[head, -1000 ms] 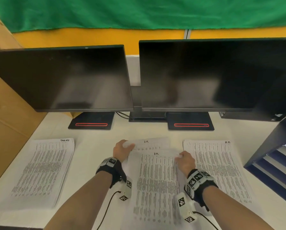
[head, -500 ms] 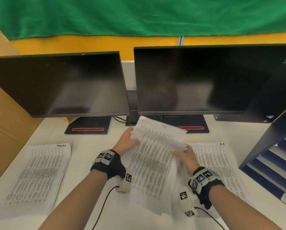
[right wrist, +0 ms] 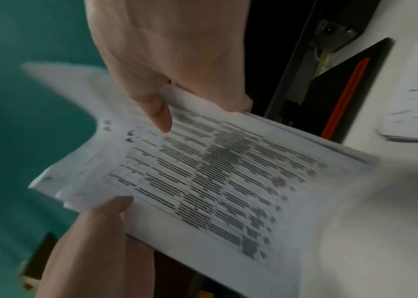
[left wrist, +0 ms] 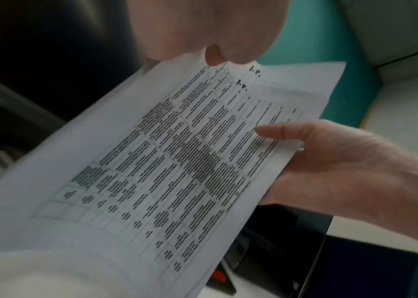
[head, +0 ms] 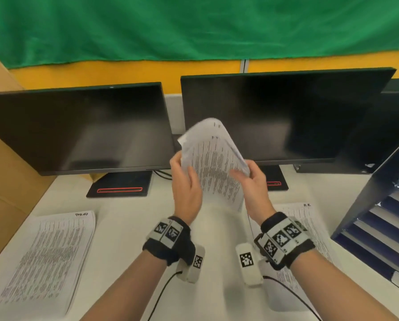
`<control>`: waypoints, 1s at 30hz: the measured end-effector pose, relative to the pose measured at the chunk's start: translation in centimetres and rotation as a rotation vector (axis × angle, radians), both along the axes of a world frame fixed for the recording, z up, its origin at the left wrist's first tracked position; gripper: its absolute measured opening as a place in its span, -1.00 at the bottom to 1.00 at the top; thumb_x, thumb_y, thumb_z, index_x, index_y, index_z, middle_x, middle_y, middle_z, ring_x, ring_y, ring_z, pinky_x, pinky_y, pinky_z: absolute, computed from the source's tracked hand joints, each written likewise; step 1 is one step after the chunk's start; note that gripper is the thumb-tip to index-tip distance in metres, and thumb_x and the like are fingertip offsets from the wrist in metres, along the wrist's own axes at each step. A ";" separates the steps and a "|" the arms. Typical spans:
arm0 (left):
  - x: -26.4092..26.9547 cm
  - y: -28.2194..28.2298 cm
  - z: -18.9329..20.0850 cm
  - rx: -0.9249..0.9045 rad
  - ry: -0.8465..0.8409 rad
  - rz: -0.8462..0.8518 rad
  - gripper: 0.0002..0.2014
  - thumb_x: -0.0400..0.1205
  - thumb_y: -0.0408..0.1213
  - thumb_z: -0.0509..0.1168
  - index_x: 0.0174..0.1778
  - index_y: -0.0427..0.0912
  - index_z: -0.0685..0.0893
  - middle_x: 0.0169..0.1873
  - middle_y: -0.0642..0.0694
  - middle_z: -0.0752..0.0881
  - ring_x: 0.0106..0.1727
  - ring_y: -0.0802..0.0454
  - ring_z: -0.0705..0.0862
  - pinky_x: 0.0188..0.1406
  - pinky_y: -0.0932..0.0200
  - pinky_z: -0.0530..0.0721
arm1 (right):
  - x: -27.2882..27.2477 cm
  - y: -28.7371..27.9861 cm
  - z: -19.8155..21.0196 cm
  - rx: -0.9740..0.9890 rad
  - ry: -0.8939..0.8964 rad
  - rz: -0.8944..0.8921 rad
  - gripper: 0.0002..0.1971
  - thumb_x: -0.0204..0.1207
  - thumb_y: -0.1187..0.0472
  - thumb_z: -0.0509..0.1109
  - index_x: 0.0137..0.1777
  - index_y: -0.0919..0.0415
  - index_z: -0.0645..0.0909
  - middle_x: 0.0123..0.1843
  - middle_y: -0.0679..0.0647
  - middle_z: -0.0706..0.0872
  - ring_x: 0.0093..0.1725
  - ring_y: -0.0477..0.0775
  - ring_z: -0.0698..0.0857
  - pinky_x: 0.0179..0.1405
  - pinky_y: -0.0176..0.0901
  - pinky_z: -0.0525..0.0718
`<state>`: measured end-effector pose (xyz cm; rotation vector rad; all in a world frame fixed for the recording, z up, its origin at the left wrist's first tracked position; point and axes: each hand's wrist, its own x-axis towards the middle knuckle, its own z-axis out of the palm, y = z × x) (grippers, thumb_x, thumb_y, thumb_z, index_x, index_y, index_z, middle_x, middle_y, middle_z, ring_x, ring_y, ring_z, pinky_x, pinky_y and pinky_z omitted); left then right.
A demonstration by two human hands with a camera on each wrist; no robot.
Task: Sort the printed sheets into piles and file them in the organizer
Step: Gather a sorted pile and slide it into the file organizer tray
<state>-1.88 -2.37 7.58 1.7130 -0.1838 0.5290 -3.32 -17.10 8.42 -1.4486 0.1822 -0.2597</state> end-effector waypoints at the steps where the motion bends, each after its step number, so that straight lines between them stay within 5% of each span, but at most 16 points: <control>1: -0.2 -0.1 -1.1 0.005 0.031 0.006 -0.67 0.72 -0.38 0.05 0.27 0.15 0.25 0.21 -0.02 0.53 0.19 0.12 0.61 0.08 0.21 0.67 | 0.1 0.1 -0.8 -0.002 0.018 -0.028 -0.81 0.46 0.35 0.42 0.03 0.12 0.62 0.04 0.13 0.73 0.10 0.17 0.70 0.11 0.03 0.67; 4: -0.3 0.3 -3.4 -0.002 0.152 0.013 -0.71 0.73 -0.37 0.04 0.30 0.08 0.27 0.14 0.00 0.58 0.06 0.21 0.65 -0.10 0.42 0.65 | 0.7 -0.2 -2.6 0.039 0.116 -0.077 -0.73 0.47 0.34 0.42 0.16 0.22 0.54 0.07 0.08 0.70 0.10 0.09 0.69 0.05 -0.12 0.66; 7: 0.4 0.8 -4.5 -0.037 0.266 0.015 -0.77 0.74 -0.35 0.05 0.29 -0.03 0.29 0.02 -0.03 0.62 -0.09 0.22 0.65 -0.30 0.47 0.60 | 1.3 -0.6 -3.5 0.111 0.231 -0.047 -0.72 0.55 0.31 0.30 0.24 0.19 0.45 0.18 0.13 0.64 0.13 0.08 0.65 0.06 -0.04 0.65; 11: 1.7 1.3 -6.3 -0.099 0.432 -0.002 -0.78 0.73 -0.35 0.10 0.22 0.03 0.31 0.09 -0.07 0.59 -0.02 0.08 0.62 -0.10 0.32 0.57 | 1.3 -0.3 -4.3 0.065 0.343 0.017 -0.75 0.63 0.30 0.19 0.26 0.09 0.32 0.06 -0.02 0.58 0.00 -0.09 0.60 -0.16 -0.20 0.58; 15: 2.9 1.6 -8.0 -0.084 0.562 -0.019 -0.67 0.72 -0.37 0.09 0.42 -0.20 0.44 0.28 -0.20 0.61 0.31 -0.17 0.58 0.24 0.09 0.53 | 0.5 -0.4 -5.3 0.048 0.377 -0.040 -0.71 0.62 0.39 0.17 0.24 0.07 0.53 0.16 0.02 0.69 0.15 0.05 0.66 0.14 -0.06 0.63; 19: 1.8 -0.6 -6.1 0.027 0.424 0.016 -0.74 0.71 -0.36 0.10 0.28 -0.25 0.56 0.08 -0.17 0.68 0.12 -0.11 0.65 0.10 0.09 0.59 | -2.7 -2.3 -4.6 0.244 0.340 -0.136 -0.64 0.60 0.42 0.17 0.23 0.03 0.61 0.03 -0.10 0.75 0.09 -0.04 0.70 0.08 -0.07 0.66; 24: -2.9 -7.2 -4.2 0.304 0.348 -0.331 -0.84 0.70 -0.34 0.07 0.12 -0.04 0.46 -0.12 0.09 0.68 -0.20 0.16 0.71 -0.28 0.19 0.73 | -9.8 -7.8 -6.6 0.121 0.357 -0.405 -0.66 0.61 0.29 0.14 0.31 -0.02 0.53 0.15 -0.05 0.75 0.11 -0.02 0.73 0.15 0.05 0.70; 28: -7.4 -12.7 -7.0 0.491 0.510 -0.604 -0.65 0.70 -0.35 0.03 0.40 -0.01 0.36 -0.37 0.04 0.65 -0.51 0.17 0.57 -0.59 0.38 0.48 | -16.8 -12.7 -11.5 0.037 0.519 -0.545 -0.70 0.55 0.22 0.12 0.22 0.12 0.56 0.12 0.08 0.74 0.13 0.16 0.71 0.24 0.25 0.63; 30: -9.6 -14.6 -8.6 0.497 0.613 -0.719 -0.58 0.71 -0.36 0.01 0.50 -0.03 0.30 -0.32 0.03 0.66 -0.48 0.19 0.56 -0.58 0.44 0.45 | -20.0 -14.9 -14.2 0.007 0.619 -0.580 -0.73 0.51 0.19 0.13 0.10 0.17 0.58 0.07 0.16 0.74 0.06 0.22 0.71 0.21 0.33 0.62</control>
